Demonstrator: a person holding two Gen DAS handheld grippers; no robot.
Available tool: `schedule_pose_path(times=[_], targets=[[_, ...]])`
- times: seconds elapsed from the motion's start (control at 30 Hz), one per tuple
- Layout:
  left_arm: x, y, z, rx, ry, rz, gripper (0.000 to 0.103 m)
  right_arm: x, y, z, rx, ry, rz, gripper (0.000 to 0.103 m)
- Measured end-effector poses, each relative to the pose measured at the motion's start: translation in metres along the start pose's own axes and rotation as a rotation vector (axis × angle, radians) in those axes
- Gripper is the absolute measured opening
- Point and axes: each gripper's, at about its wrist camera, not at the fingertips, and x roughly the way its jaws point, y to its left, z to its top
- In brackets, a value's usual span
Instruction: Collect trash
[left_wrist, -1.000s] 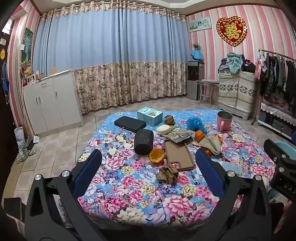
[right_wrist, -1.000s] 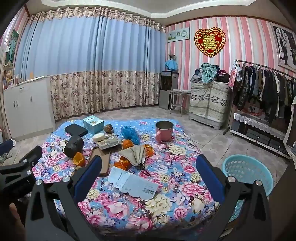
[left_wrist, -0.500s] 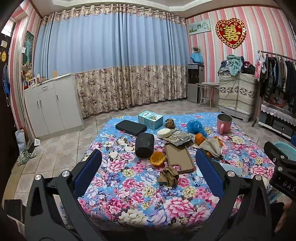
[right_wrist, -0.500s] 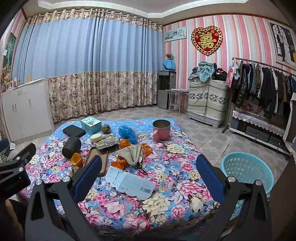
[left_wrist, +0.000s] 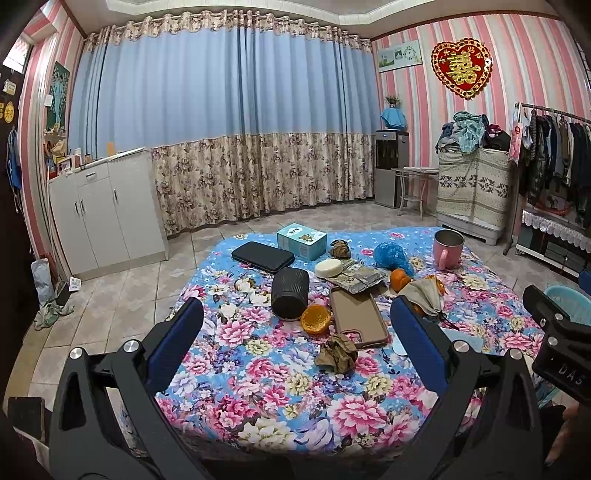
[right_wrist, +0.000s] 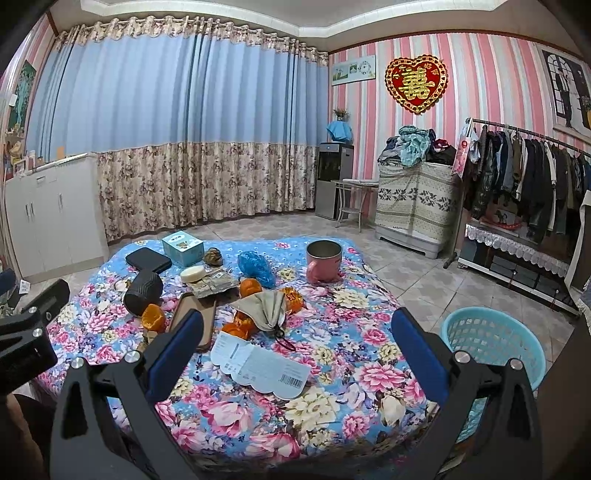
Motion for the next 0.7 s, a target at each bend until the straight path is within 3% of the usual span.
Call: schedule_pose_path(times=[0.7], targets=[[-0.0014,0.0018,0.0002,-0.005,-0.007,0.005,0.098,0.0026,0.0038,-0.0029,-0.004,0.005,-0.002,0.099]])
